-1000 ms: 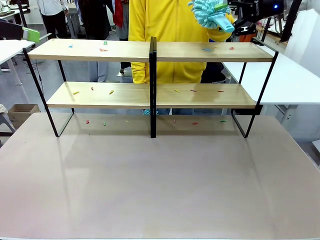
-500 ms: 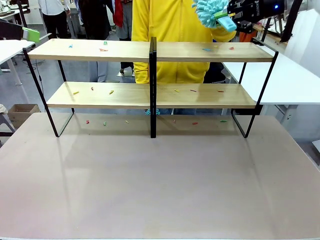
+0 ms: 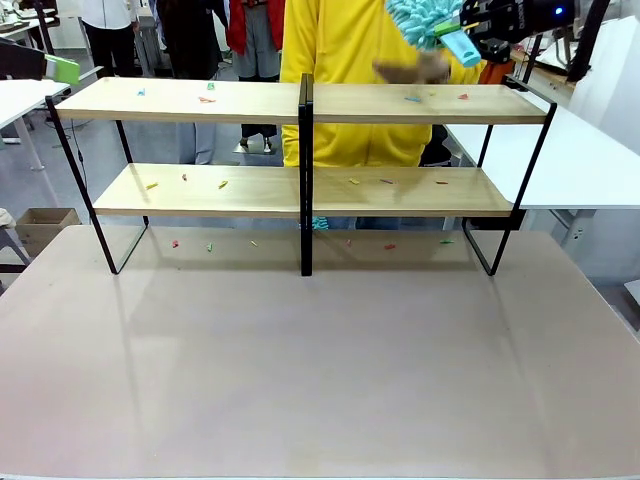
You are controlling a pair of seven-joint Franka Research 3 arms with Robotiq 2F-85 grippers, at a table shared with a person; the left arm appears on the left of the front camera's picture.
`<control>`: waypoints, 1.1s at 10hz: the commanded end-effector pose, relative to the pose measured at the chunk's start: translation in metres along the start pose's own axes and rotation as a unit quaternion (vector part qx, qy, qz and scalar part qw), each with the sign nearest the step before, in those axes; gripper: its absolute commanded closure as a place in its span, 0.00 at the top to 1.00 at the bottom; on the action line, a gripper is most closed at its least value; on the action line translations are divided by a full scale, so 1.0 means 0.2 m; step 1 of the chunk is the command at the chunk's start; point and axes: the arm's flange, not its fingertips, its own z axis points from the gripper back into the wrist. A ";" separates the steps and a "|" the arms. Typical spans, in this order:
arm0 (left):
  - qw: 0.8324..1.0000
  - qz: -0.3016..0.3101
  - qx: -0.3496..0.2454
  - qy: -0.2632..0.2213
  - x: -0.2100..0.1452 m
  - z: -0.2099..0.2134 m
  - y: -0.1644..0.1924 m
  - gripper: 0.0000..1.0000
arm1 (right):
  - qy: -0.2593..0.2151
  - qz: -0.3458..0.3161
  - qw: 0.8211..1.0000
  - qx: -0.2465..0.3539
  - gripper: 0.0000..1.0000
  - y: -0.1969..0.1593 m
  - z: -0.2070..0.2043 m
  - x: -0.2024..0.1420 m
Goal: Clean the shelves.
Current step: Pick up the Duster when the human hands it over.
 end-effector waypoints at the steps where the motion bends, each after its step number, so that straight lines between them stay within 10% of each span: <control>1: 1.000 -0.005 0.000 0.001 0.00 0.00 0.00 1.00 | 0.025 0.062 0.998 0.009 0.00 0.14 0.46 -0.26; 3: 1.000 -0.005 0.000 0.001 0.00 0.00 0.00 1.00 | 0.084 0.086 0.992 -0.032 0.00 0.09 1.06 -0.53; 7: 1.000 -0.005 0.000 0.001 0.00 0.00 0.00 1.00 | 0.007 0.125 0.990 -0.057 0.00 -0.29 1.90 -1.06; 10: 1.000 -0.005 0.000 0.001 0.00 0.00 0.00 1.00 | -0.044 0.108 0.988 -0.096 0.00 -0.57 2.05 -1.23; 11: 1.000 -0.005 0.000 0.001 0.00 0.00 0.00 1.00 | -0.009 0.122 0.991 -0.054 0.00 -0.43 2.12 -1.25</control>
